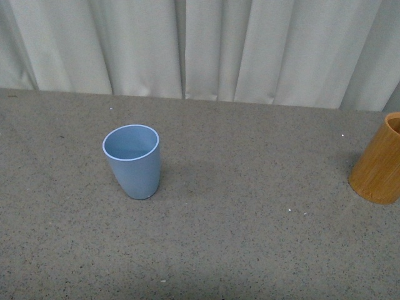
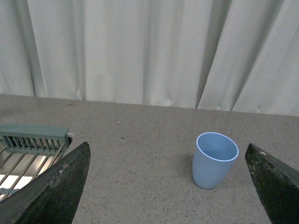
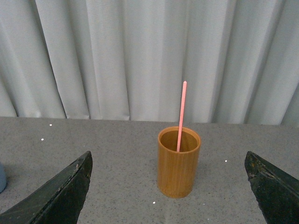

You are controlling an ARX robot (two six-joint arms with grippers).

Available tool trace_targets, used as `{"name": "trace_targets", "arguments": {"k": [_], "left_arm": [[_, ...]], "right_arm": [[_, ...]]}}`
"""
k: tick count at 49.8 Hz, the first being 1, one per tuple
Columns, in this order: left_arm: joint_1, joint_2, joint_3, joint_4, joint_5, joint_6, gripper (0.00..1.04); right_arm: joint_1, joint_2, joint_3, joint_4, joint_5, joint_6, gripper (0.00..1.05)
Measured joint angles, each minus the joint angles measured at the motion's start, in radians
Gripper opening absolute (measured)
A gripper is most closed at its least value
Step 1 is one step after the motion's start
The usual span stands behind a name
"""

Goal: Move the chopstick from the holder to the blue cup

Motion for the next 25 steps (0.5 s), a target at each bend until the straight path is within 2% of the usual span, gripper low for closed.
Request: {"name": "trace_targets", "arguments": {"k": [25], "left_arm": [[0.0,0.0,0.0,0.0,0.0,0.0,0.98]], "right_arm": [[0.0,0.0,0.0,0.0,0.0,0.0,0.95]]}}
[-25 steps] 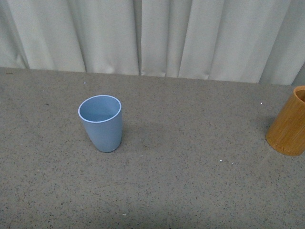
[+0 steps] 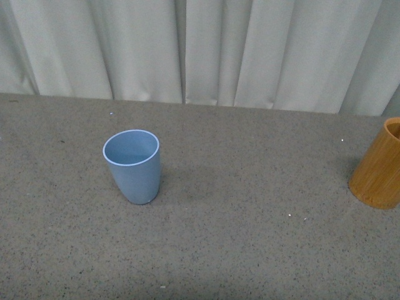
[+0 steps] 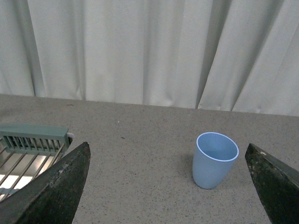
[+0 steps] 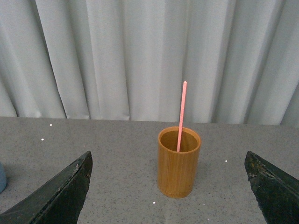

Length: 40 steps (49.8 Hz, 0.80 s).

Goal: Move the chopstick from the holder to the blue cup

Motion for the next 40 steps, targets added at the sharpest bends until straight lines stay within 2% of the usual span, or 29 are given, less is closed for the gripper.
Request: {"name": "trace_targets", "arguments": {"k": [40], "left_arm": [[0.0,0.0,0.0,0.0,0.0,0.0,0.98]], "right_arm": [[0.0,0.0,0.0,0.0,0.0,0.0,0.95]]}}
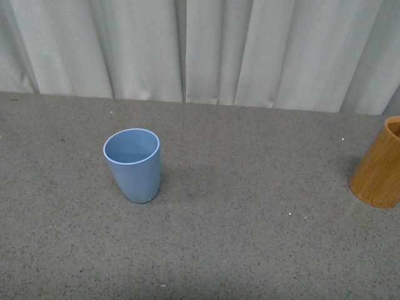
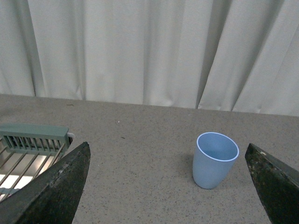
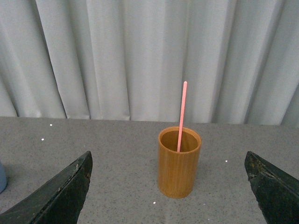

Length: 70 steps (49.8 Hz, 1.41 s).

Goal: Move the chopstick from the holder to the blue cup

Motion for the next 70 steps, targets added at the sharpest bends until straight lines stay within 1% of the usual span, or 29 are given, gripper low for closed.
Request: {"name": "trace_targets", "arguments": {"k": [46,48,50,51,53,55,58,61,62,63,66,70], "left_arm": [[0.0,0.0,0.0,0.0,0.0,0.0,0.98],[-0.001,0.005,0.002,-0.008,-0.006,-0.012,0.98],[-0.002,0.032,0.022,-0.078,-0.046,-0.089,0.98],[-0.002,0.043,0.027,-0.095,-0.048,-0.113,0.98],[0.01,0.095,0.036,-0.124,-0.048,-0.232,0.98],[0.024,0.132,0.036,-0.123,-0.041,-0.312,0.98],[0.047,0.2,0.036,-0.078,-0.026,-0.436,0.98],[0.076,0.3,0.045,0.019,-0.006,-0.532,0.98],[0.079,0.337,0.051,0.042,-0.006,-0.557,0.98],[0.079,0.393,0.06,0.101,-0.022,-0.588,0.98],[0.045,0.571,0.092,0.249,-0.075,-0.648,0.98],[-0.02,0.764,0.138,0.387,-0.108,-0.681,0.98]], "right_arm": [[0.0,0.0,0.0,0.0,0.0,0.0,0.95],[0.0,0.0,0.0,0.0,0.0,0.0,0.95],[0.0,0.0,0.0,0.0,0.0,0.0,0.95],[0.0,0.0,0.0,0.0,0.0,0.0,0.95],[0.0,0.0,0.0,0.0,0.0,0.0,0.95],[0.0,0.0,0.0,0.0,0.0,0.0,0.95],[0.0,0.0,0.0,0.0,0.0,0.0,0.95],[0.0,0.0,0.0,0.0,0.0,0.0,0.95],[0.0,0.0,0.0,0.0,0.0,0.0,0.95],[0.0,0.0,0.0,0.0,0.0,0.0,0.95],[0.0,0.0,0.0,0.0,0.0,0.0,0.95],[0.0,0.0,0.0,0.0,0.0,0.0,0.95]]}}
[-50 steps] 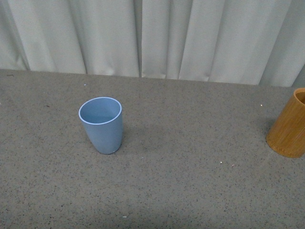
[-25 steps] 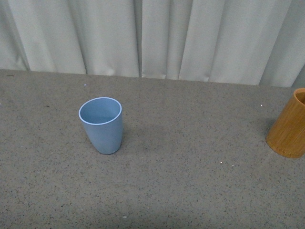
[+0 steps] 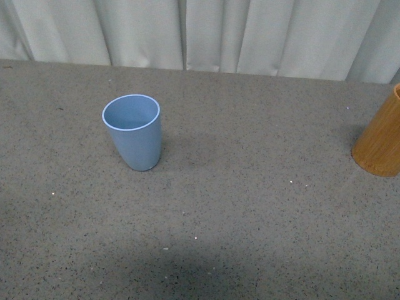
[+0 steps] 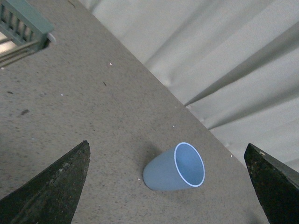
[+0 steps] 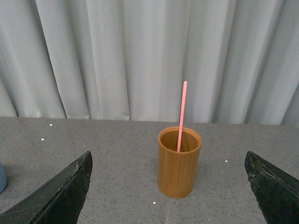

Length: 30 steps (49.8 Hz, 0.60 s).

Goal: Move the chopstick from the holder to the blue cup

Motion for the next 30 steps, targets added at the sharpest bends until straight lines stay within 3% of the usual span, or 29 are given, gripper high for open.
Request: {"name": "trace_targets", "arguments": {"k": [9,30], "left_arm": [[-0.087,0.346,0.14,0.138,-0.041,-0.024,0.98],[-0.181,0.78,0.389,0.091,-0.105,-0.045,0.98]], "right_arm": [[0.0,0.0,0.0,0.0,0.0,0.0,0.95],[0.0,0.0,0.0,0.0,0.0,0.0,0.95]]}}
